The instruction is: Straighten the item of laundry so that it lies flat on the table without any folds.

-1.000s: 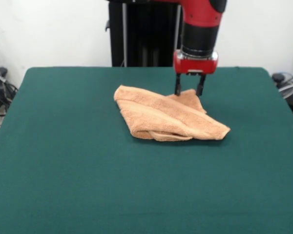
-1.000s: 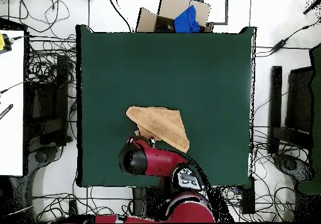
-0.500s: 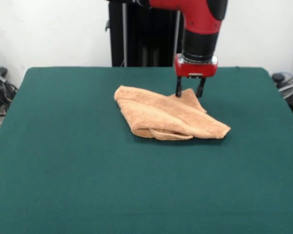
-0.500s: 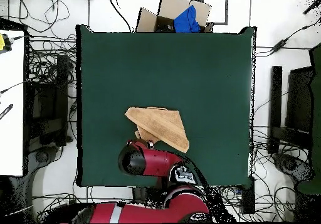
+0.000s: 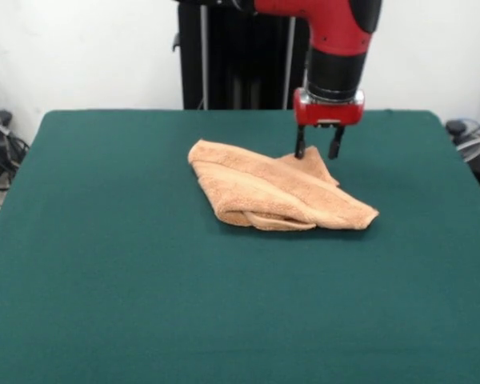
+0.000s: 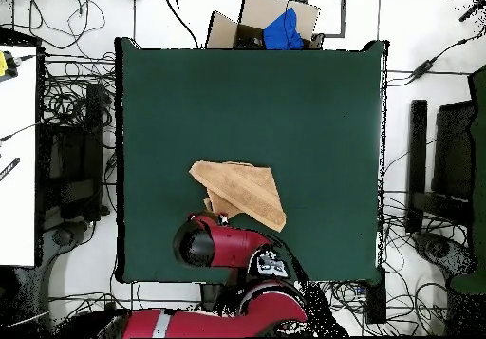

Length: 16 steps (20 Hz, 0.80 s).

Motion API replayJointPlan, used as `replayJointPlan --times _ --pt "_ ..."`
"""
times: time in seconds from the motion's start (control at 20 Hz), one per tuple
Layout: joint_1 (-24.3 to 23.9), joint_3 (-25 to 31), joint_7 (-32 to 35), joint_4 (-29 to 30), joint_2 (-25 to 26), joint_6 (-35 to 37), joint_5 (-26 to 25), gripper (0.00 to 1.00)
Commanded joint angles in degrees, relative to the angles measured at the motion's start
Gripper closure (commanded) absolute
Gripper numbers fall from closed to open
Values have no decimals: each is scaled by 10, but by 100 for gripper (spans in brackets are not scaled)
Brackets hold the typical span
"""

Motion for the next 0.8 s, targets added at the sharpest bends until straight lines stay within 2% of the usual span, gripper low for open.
replayJointPlan --times 0.05,0.8 --pt "15 2 102 -44 21 -36 4 0" --pt "27 -3 114 -37 28 -70 10 0"
